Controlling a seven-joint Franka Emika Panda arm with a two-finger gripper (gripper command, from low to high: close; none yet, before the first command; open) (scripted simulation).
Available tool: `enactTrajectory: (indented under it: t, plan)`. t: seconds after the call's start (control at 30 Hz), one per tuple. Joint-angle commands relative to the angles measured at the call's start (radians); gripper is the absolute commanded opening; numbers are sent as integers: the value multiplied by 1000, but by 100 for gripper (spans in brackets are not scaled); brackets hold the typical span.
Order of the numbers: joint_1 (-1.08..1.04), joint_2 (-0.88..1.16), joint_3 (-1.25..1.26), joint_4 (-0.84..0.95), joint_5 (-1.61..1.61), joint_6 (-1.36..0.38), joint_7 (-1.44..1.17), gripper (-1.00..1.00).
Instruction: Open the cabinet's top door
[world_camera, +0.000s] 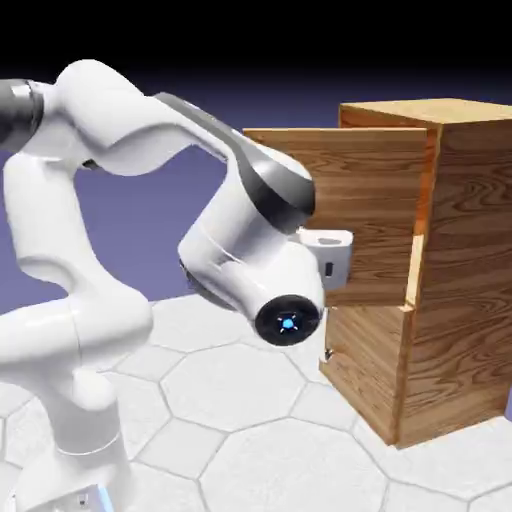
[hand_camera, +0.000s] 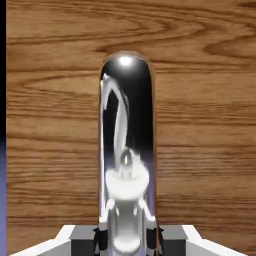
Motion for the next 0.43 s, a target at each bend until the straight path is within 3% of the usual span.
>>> enactTrajectory:
  t: [0.0,0.33,0.37,0.4]
  plan:
    - [-4,36,3,30,-30,-7,-13,-100]
    - [-2,367,40,337,-280,-76,-79,-100]
    - [-2,367,40,337,-280,-76,-79,100]
    - [-2,367,40,337,-280,-76,-79,100]
